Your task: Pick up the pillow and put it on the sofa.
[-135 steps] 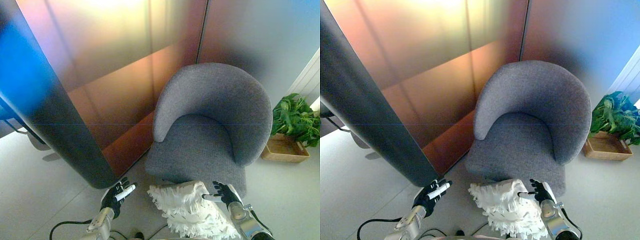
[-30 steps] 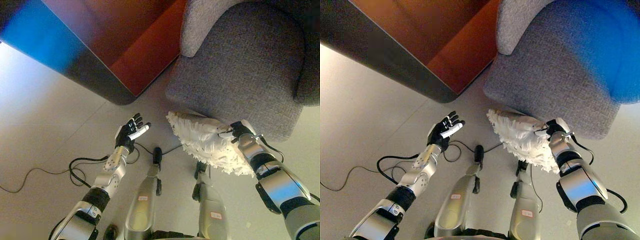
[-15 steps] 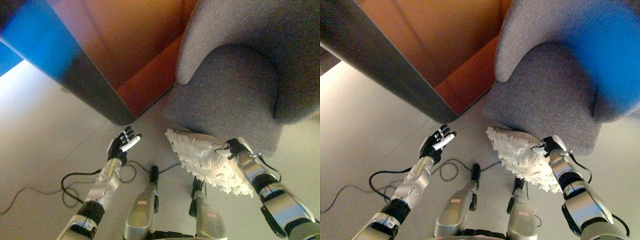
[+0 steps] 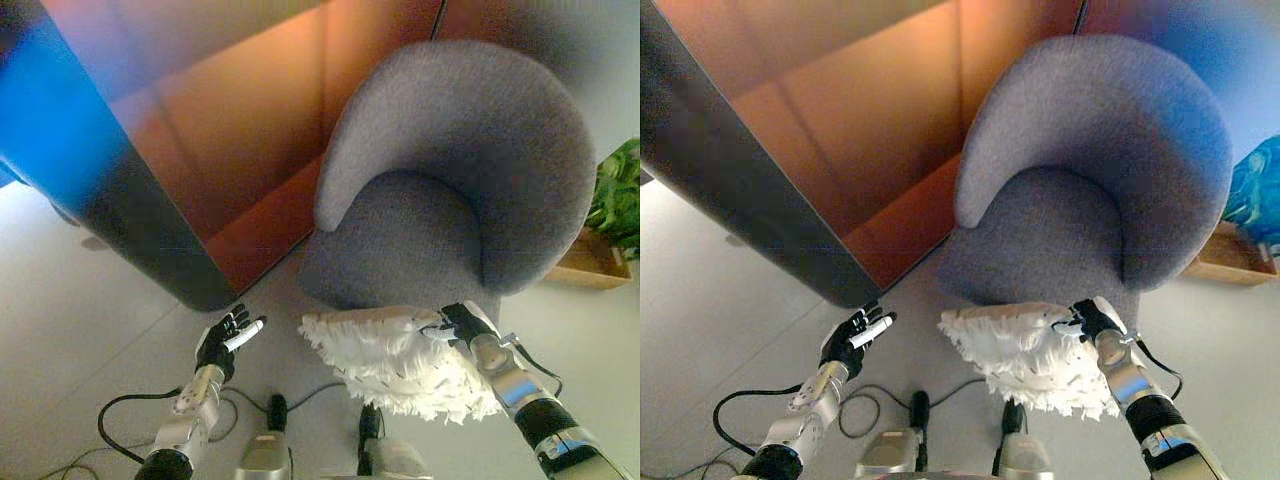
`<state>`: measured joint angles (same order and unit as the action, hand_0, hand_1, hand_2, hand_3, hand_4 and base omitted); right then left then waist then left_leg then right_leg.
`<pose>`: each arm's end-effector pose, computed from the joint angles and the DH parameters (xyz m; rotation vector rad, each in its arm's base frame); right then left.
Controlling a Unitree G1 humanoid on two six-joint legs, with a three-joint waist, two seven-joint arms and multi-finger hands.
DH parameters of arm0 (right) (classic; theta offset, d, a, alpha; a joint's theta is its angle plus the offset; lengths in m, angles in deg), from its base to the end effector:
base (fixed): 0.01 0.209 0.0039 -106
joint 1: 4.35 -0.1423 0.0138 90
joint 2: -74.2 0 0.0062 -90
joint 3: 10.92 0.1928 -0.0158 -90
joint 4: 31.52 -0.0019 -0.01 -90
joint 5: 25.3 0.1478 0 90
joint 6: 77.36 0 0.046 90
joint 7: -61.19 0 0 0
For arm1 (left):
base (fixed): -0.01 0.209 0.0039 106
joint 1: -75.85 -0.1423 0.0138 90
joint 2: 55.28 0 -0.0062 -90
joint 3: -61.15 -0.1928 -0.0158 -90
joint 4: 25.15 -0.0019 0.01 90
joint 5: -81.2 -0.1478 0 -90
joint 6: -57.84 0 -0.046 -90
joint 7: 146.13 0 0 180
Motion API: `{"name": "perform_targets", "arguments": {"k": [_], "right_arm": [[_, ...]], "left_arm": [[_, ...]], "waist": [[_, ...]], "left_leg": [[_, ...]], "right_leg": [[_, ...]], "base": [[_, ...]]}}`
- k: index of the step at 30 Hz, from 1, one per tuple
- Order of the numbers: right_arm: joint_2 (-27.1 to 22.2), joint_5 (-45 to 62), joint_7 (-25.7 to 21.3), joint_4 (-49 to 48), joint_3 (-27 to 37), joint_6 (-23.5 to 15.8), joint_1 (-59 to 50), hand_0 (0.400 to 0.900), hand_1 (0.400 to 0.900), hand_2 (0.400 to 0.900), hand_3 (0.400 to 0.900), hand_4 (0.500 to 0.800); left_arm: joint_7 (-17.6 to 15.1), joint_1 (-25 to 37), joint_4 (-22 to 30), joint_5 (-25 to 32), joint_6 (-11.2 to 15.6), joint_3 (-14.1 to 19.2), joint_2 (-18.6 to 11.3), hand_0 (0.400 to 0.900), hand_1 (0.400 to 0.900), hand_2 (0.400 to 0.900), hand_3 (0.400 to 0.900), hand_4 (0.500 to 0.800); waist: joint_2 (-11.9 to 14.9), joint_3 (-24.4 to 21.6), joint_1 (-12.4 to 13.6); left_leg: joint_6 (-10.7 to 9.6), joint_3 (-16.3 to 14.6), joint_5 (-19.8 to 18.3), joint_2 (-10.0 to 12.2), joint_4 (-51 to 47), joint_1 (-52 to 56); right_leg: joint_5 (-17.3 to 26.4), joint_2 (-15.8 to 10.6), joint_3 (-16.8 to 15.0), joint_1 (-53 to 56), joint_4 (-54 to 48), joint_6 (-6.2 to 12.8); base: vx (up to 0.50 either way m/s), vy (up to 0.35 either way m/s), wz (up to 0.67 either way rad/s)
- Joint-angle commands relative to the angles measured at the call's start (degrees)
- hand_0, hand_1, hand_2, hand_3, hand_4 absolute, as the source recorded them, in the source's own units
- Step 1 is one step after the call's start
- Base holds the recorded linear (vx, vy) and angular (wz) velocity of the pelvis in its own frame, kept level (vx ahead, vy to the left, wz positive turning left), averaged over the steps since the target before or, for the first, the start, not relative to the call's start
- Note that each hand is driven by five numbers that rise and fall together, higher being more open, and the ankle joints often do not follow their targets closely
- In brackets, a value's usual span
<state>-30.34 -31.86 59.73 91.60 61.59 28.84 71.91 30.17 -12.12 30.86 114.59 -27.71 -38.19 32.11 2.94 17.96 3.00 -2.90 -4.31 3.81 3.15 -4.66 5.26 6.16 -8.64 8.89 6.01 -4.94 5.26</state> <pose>0.2355 -0.2542 -0.0131 -0.7736 0.6521 0.0224 0.1860 0.2197 -0.0556 -0.1794 0.4985 0.1746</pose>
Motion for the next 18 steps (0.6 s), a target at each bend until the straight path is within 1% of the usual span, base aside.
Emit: {"name": "perform_targets", "arguments": {"k": [1,6,10,16,18], "right_arm": [[-8.1,-3.6,-0.4,-5.7,3.0,-3.5,-4.1,0.400,0.400,0.400,0.400,0.500],[-10.8,-4.4,1.2,-4.1,1.6,-1.8,-10.9,0.400,0.400,0.400,0.400,0.500],[-13.5,-2.1,2.4,-1.3,-0.2,0.0,-18.7,0.400,0.400,0.400,0.400,0.500],[-18.2,-1.9,4.9,5.4,-3.0,-0.2,-29.0,0.400,0.400,0.400,0.400,0.500],[-19.9,-1.3,5.5,9.3,-4.6,-0.7,-33.1,0.400,0.400,0.400,0.400,0.500]], "left_arm": [[1.5,-0.1,-2.7,-2.7,2.8,0.6,-0.1,0.900,0.900,0.900,0.900,0.800],[2.2,0.5,-4.0,-2.5,2.4,-0.2,-0.3,0.900,0.900,0.900,0.900,0.800],[2.9,0.6,-4.3,-1.9,2.1,-0.8,-1.0,0.900,0.900,0.900,0.900,0.800],[4.0,0.0,-4.0,-1.3,2.0,-2.0,-2.1,0.900,0.900,0.900,0.900,0.800],[4.7,-0.5,-3.9,-1.1,2.3,-2.5,-2.6,0.900,0.900,0.900,0.900,0.800]], "waist": [[1.0,-10.1,0.2],[1.4,-11.0,0.7],[1.7,-11.8,1.6],[1.9,-12.8,3.2],[2.0,-13.2,4.0]], "left_leg": [[-2.5,0.2,-3.0,4.9,3.8,0.9],[-2.5,0.0,-3.3,5.1,3.6,1.5],[-2.6,0.4,-3.2,5.4,3.1,1.9],[-2.9,1.3,-2.9,5.5,2.8,1.8],[-2.9,1.6,-2.8,5.6,2.7,1.8]], "right_leg": [[0.9,-6.5,0.0,-1.4,3.1,6.22],[1.0,-6.6,0.4,-1.0,3.0,6.36],[1.0,-6.4,1.0,-0.5,2.7,6.33],[0.9,-6.5,2.0,-0.2,2.9,6.38],[0.8,-6.5,2.5,0.0,2.7,6.29]], "base": [[0.04,-0.012,-0.03],[0.03,-0.016,-0.01],[0.04,-0.021,0.03],[0.05,-0.006,0.07],[0.08,-0.016,0.11]]}}
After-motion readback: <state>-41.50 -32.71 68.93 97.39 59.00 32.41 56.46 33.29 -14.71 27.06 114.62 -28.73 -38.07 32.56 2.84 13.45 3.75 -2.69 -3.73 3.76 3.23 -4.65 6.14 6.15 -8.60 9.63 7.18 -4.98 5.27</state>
